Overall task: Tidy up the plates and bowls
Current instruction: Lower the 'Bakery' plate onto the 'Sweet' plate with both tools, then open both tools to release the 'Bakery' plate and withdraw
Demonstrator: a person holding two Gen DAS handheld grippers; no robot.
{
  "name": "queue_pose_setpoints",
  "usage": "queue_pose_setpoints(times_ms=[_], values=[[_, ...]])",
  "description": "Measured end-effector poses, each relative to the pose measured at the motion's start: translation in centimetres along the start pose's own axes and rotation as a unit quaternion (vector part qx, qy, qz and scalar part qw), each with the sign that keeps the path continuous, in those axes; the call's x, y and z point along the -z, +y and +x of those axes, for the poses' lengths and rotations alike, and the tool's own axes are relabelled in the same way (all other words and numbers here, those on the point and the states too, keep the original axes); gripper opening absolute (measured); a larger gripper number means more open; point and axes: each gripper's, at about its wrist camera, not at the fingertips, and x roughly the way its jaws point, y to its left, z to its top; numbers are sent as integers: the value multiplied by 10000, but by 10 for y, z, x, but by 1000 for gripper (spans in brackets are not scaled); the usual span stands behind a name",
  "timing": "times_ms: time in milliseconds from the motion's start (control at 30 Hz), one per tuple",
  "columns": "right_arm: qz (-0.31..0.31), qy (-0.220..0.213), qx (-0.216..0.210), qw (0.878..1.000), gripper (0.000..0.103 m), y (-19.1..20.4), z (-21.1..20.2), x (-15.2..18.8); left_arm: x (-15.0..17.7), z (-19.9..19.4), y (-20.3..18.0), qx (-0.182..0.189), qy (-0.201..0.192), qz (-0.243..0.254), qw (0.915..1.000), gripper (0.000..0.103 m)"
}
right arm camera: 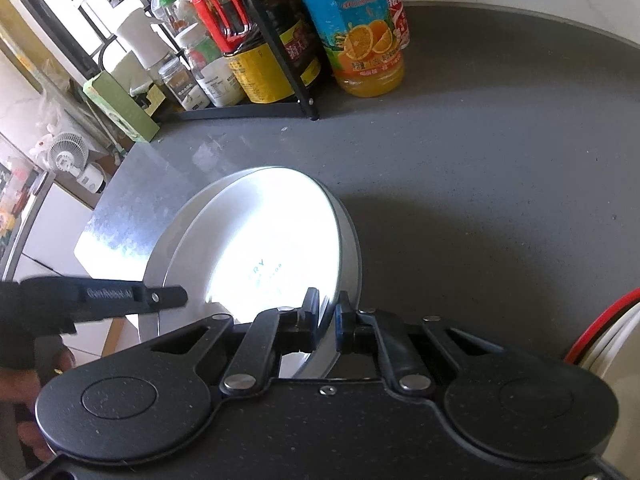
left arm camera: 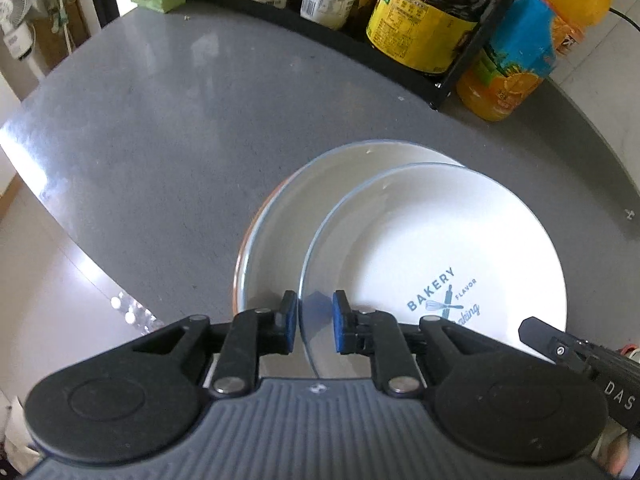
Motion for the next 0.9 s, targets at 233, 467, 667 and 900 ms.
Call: queue_pose_setpoints(times_ms=[233, 467, 667, 900], values=[[-157, 152, 30, 9998, 9, 7, 12, -2, -8, -14, 7, -1, -188, -125, 9997, 16], [-44, 200, 74, 9998, 12, 9, 22, -4, -12, -17, 10, 93, -249, -74, 9996, 16], [35, 225, 80, 9997, 13, 9, 27, -6, -16, -18, 7, 67, -283, 31, 9996, 16], [207, 398, 28, 9990, 23, 9, 25, -8, -18, -18, 8, 164, -362, 200, 9990, 16]])
